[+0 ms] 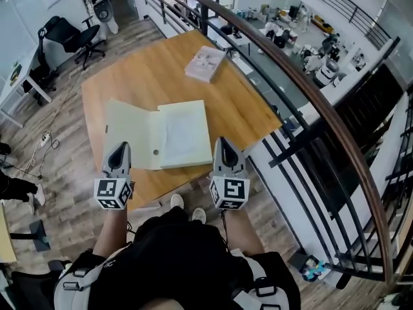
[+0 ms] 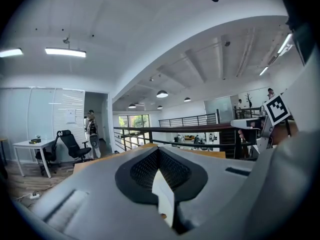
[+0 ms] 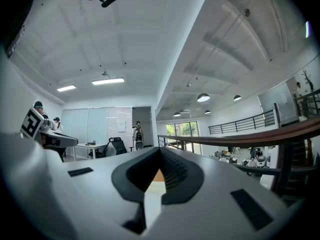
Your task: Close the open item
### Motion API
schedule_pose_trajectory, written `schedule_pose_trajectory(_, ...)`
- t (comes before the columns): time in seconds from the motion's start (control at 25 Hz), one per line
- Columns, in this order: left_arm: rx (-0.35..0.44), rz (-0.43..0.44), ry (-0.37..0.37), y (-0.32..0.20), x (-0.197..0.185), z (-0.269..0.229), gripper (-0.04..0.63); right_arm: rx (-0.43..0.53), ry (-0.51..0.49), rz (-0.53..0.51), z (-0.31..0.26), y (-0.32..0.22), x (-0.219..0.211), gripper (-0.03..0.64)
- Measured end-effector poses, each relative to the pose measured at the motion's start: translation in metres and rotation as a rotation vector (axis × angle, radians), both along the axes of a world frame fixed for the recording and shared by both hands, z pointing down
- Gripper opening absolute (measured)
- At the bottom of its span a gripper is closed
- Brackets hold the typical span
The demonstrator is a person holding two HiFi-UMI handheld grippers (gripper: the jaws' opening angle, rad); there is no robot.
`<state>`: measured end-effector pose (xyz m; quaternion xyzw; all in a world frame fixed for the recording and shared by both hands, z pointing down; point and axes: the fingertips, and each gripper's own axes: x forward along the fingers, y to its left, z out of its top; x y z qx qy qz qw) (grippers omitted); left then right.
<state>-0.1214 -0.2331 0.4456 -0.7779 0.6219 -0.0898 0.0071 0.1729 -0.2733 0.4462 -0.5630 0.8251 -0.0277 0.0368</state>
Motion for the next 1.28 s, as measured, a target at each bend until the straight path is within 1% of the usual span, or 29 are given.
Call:
schedule_pose_trajectory(0.12,0.022,-0.019,-0.025,-0.006,-0.006,-0.008,0.0,-0.01,0.021,-0.001,0.003,-0.009,0.004,0.005)
schedule_pose_trajectory(0.24,0.015,-0.049,-0.063,-0.02,-0.025,-0.008,0.003,-0.045,0.056,-0.026,0.016,-0.017,-0.002,0.012)
schedule_pose_trajectory(0.28,0.005,-0.064,-0.074,-0.024,-0.032,-0.007,0.028,-0.062,0.066,-0.032,0.022,-0.019,-0.004,0.025)
schedule_pose_trajectory(0.32,-0.007,-0.081,-0.084,-0.028,-0.041,-0.004,0.083,-0.082,0.074,-0.033,0.029,-0.021,-0.005,0.05)
schedule_pose_trajectory(0.36,-0.022,-0.099,-0.092,-0.032,-0.049,-0.001,0.124,-0.102,0.079,-0.031,0.036,-0.023,-0.004,0.066)
schedule_pose_trajectory(0.4,-0.038,-0.116,-0.096,-0.035,-0.059,0.002,0.14,-0.122,0.085,-0.027,0.042,-0.025,-0.003,0.076)
schedule_pose_trajectory(0.48,-0.073,-0.151,-0.093,-0.039,-0.079,0.01,0.153,-0.158,0.101,-0.019,0.055,-0.028,-0.002,0.08)
schedule_pose_trajectory(0.64,-0.143,-0.221,-0.076,-0.038,-0.118,0.031,0.154,-0.23,0.12,-0.012,0.084,-0.036,-0.002,0.081)
schedule_pose_trajectory(0.76,-0.205,-0.285,-0.031,-0.032,-0.144,0.057,0.155,-0.292,0.113,-0.015,0.109,-0.041,-0.005,0.081)
schedule_pose_trajectory(0.84,-0.24,-0.316,-0.005,-0.026,-0.155,0.074,0.155,-0.338,0.116,-0.025,0.128,-0.045,-0.007,0.081)
schedule_pose_trajectory(0.96,-0.294,-0.34,0.015,-0.018,-0.166,0.097,0.155,-0.41,0.128,-0.041,0.157,-0.046,-0.011,0.081)
schedule_pose_trajectory(1.04,-0.331,-0.344,0.046,-0.012,-0.17,0.113,0.155,-0.456,0.136,-0.047,0.175,-0.045,-0.011,0.081)
schedule_pose_trajectory(1.16,-0.384,-0.351,0.134,-0.005,-0.175,0.134,0.155,-0.521,0.137,-0.054,0.198,-0.045,-0.012,0.081)
schedule_pose_trajectory(1.28,-0.43,-0.36,0.25,0.001,-0.182,0.155,0.155,-0.586,0.119,-0.064,0.217,-0.046,-0.018,0.081)
